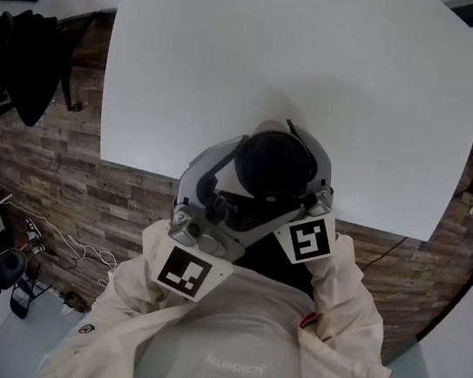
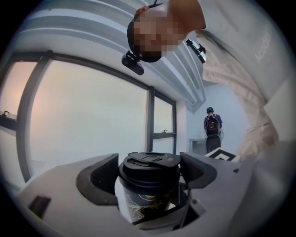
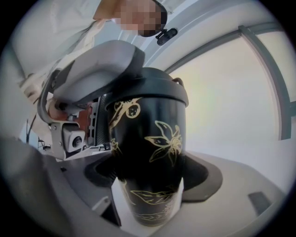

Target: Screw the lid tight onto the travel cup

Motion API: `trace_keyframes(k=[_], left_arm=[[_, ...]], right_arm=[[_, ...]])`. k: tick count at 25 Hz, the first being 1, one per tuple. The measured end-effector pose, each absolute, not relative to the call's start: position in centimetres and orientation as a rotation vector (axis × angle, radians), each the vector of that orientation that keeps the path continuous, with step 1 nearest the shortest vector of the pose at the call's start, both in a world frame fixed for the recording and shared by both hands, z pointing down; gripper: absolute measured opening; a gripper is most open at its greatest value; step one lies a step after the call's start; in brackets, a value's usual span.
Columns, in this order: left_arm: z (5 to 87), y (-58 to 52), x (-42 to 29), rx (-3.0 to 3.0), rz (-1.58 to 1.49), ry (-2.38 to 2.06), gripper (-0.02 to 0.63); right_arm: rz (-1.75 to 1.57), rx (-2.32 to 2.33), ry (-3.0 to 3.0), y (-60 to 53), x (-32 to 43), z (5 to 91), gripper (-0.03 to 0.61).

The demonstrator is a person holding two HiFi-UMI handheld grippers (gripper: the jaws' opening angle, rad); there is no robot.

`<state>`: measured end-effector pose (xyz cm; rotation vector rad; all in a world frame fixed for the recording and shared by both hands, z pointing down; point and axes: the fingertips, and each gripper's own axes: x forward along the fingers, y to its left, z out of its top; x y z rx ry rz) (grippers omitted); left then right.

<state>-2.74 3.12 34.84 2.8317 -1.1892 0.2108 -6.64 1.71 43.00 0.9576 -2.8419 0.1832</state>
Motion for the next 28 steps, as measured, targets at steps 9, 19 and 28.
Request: trace_keyframes(k=[9,19,28], left_arm=[[34.55,3.28,-3.09,3.086,0.159,-0.424,0.414],[34.36,3.87,-2.48,3.094,0.147,-0.193,0.416],[34.38,3.66,-2.94,3.120,0.237,-0.326,0.416]], right_arm=[[0.182,0.937,-2.835,1.36,-7.20,43.11,0.397],[0.181,0.921,-2.837,1.98,-6.68,43.04,0.397],[0.197,0.919,-2.864,1.76,-6.99,42.96,0.397]])
